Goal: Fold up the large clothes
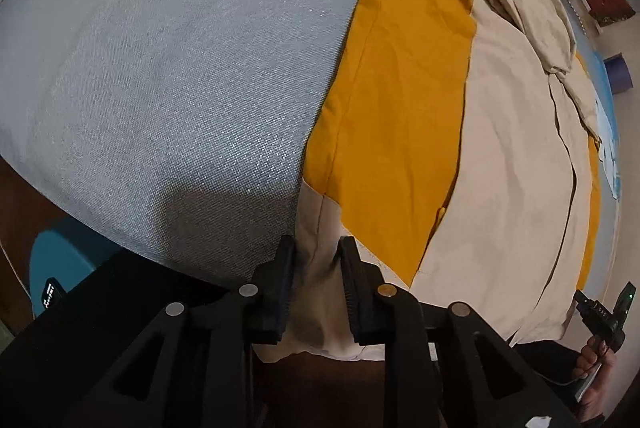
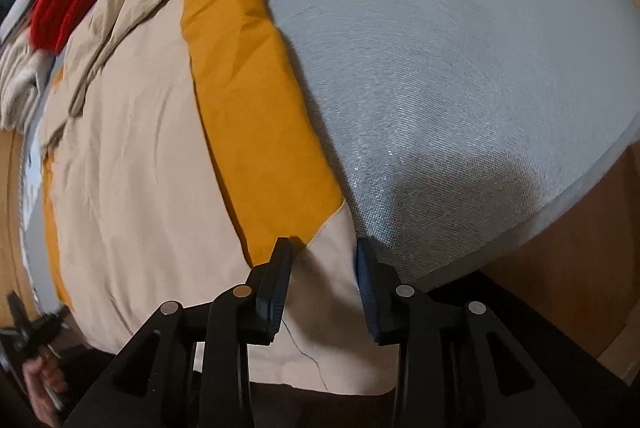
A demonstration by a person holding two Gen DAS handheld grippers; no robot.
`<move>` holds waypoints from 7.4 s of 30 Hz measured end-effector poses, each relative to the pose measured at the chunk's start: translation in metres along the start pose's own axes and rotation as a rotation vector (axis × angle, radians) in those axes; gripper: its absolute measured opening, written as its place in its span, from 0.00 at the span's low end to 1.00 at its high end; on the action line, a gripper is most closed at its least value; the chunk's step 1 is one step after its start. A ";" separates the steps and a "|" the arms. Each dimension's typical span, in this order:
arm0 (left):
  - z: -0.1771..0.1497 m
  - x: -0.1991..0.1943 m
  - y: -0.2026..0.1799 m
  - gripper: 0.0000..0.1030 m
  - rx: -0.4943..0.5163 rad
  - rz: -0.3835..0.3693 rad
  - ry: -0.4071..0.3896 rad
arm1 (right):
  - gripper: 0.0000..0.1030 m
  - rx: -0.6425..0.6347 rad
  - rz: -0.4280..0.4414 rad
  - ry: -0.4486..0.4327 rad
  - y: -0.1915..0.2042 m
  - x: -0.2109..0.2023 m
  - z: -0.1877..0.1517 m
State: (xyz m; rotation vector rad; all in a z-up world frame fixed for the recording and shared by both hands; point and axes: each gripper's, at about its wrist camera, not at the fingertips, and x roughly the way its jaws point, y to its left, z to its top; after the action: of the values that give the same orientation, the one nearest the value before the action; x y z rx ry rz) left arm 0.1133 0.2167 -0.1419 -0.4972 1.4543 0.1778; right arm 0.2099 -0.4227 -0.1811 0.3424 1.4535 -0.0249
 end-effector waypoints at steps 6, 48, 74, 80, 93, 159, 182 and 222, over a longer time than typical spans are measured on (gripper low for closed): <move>0.003 0.008 -0.004 0.19 -0.001 0.017 0.010 | 0.33 -0.019 -0.014 0.022 -0.010 0.000 -0.002; -0.019 -0.068 -0.078 0.04 0.333 0.063 -0.212 | 0.04 -0.203 0.050 -0.252 0.042 -0.106 -0.028; -0.073 -0.232 -0.030 0.01 0.429 -0.262 -0.334 | 0.03 -0.208 0.302 -0.483 0.025 -0.263 -0.108; -0.064 -0.242 -0.010 0.00 0.359 -0.281 -0.344 | 0.03 -0.139 0.348 -0.499 0.003 -0.277 -0.118; 0.023 -0.115 -0.058 0.00 0.284 -0.196 -0.134 | 0.03 -0.099 0.323 -0.486 0.028 -0.239 -0.002; 0.199 -0.056 0.012 0.18 -0.146 -0.359 -0.161 | 0.21 -0.042 0.125 -0.452 0.049 -0.122 0.183; 0.198 -0.008 -0.110 0.47 0.460 0.044 -0.309 | 0.46 -0.077 0.093 -0.169 0.046 -0.008 0.200; 0.251 0.004 -0.101 0.03 0.208 -0.101 -0.288 | 0.02 -0.152 -0.090 -0.225 0.088 -0.003 0.225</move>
State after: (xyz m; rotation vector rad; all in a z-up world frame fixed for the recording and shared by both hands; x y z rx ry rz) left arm 0.3821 0.2337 -0.1150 -0.3575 1.1480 0.0155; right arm 0.4469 -0.3948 -0.1416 0.1445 1.2381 -0.0250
